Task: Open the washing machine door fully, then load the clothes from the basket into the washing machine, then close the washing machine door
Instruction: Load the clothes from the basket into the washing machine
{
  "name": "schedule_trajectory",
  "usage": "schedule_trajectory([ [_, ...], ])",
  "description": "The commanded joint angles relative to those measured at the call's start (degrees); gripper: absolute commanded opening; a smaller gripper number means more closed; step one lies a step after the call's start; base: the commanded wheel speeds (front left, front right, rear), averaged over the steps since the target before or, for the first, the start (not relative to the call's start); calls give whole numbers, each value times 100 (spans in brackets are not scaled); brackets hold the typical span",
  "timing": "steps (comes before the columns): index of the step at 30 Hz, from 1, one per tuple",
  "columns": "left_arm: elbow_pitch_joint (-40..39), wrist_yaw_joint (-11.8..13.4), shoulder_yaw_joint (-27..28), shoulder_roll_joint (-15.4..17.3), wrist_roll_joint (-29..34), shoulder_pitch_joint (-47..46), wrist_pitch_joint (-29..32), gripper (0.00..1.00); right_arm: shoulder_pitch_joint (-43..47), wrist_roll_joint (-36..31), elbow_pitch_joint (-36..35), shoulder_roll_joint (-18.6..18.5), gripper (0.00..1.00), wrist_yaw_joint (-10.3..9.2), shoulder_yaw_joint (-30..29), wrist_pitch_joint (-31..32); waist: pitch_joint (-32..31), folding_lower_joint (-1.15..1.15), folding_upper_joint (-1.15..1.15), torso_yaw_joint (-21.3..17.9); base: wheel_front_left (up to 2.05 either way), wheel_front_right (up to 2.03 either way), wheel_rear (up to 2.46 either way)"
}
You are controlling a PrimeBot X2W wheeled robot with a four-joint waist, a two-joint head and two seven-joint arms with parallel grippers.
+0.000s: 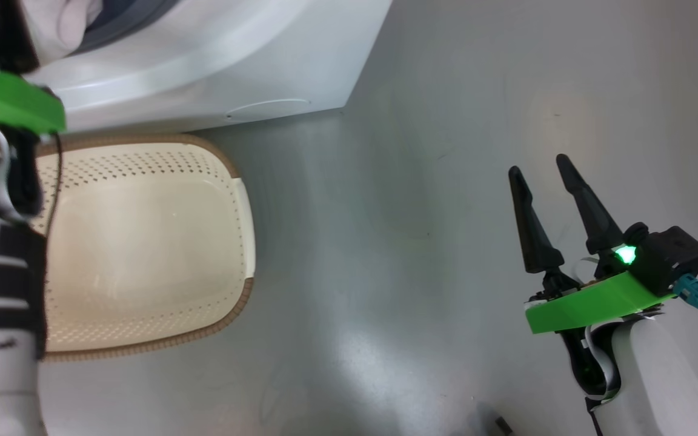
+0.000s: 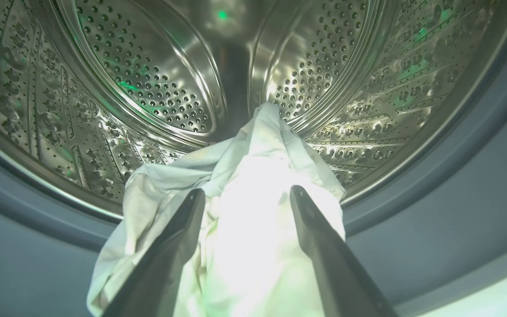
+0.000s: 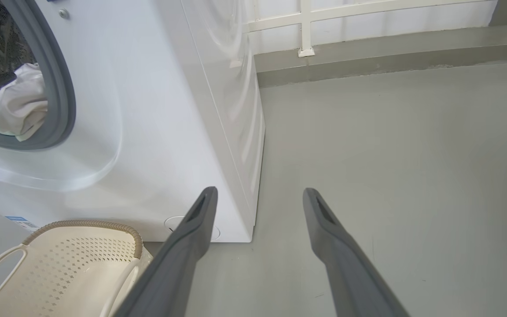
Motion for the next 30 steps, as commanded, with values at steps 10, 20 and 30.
schedule_trajectory([
  [10,-900,-8,149,-4,41,1283,-29,100,129,-62,-180,-125,100,10,-62,-27,-66,0,0,285,0,0,0],
  [20,-1765,-9,441,-273,207,2694,-29,100,278,-54,-158,-180,100,10,-100,-27,-258,0,0,375,0,0,0],
  [30,-2604,-9,806,-451,328,3888,-29,100,362,-34,-133,-196,100,10,-86,-27,-369,0,0,373,0,0,0],
])
